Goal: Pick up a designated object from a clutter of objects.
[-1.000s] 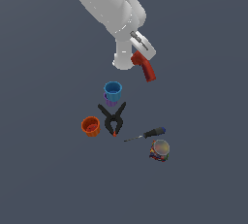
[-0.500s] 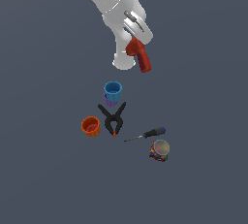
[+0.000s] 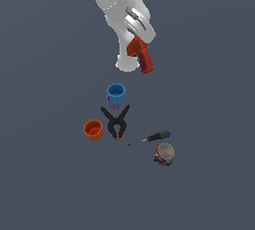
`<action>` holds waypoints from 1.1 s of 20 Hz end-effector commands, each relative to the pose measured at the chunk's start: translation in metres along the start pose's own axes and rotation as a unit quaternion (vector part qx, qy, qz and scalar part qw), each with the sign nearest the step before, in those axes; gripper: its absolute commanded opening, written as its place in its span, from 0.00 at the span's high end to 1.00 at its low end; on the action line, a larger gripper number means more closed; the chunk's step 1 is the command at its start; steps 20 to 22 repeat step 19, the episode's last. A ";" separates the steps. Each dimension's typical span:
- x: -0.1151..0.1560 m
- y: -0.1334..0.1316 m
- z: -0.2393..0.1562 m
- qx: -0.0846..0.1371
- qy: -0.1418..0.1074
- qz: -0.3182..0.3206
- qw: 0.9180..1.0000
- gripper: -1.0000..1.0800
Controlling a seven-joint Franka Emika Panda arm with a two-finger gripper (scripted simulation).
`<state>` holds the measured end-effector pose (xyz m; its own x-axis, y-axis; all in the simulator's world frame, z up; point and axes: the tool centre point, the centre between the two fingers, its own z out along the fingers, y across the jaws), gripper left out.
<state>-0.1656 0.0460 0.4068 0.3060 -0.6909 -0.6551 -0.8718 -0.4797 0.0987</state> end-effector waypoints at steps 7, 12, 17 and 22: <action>0.003 0.006 -0.037 0.001 0.001 0.000 1.000 1.00; 0.006 0.009 -0.058 0.001 0.001 0.000 1.000 1.00; 0.006 0.010 -0.068 0.001 0.001 0.000 1.000 1.00; 0.007 0.010 -0.069 0.001 0.001 0.000 1.000 1.00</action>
